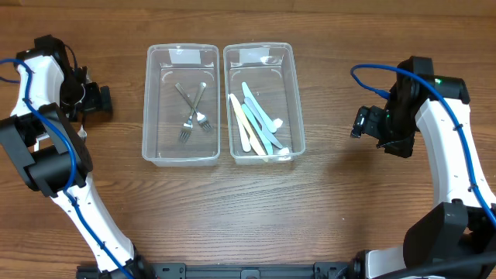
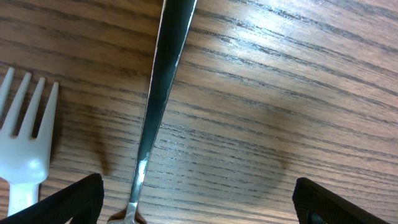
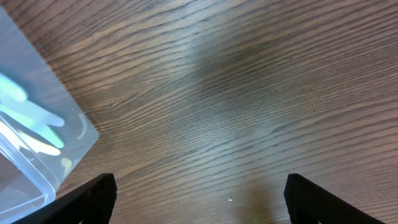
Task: Pack container
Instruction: 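Move the left gripper back and grasp the dark-handled metal fork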
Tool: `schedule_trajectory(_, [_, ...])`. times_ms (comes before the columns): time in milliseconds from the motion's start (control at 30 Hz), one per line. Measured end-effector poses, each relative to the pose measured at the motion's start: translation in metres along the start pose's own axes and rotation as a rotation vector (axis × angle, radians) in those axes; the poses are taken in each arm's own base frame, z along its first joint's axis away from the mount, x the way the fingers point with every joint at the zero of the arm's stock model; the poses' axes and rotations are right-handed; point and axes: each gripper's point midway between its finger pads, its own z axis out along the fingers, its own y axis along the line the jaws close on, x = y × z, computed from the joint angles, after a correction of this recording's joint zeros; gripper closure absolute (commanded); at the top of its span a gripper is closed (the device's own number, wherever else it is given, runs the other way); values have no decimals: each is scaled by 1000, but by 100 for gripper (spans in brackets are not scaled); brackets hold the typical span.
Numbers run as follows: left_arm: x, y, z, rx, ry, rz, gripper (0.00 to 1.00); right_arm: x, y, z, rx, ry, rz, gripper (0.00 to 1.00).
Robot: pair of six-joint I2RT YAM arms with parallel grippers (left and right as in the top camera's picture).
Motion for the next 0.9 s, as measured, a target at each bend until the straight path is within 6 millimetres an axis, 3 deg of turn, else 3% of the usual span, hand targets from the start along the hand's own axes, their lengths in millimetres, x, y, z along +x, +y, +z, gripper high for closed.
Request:
schedule_trajectory(400, [3, 5, 10, -33, -3, 8, 3, 0, 0, 0, 0, 1, 0, 11])
schedule_trajectory(500, [3, 5, 10, -42, -2, 10, 19, 0, 0, 0, 0, 0, 0, 11])
schedule_trajectory(600, [3, 6, 10, -42, -1, 19, 52, 0, 0, 0, 0, 1, 0, 11])
schedule_trajectory(767, [5, 7, 10, -45, 6, 19, 89, 0, 0, 0, 0, 0, 0, 11])
schedule_trajectory(900, [6, 9, 10, -53, 7, 20, 96, 0, 0, 0, 0, 0, -1, 11])
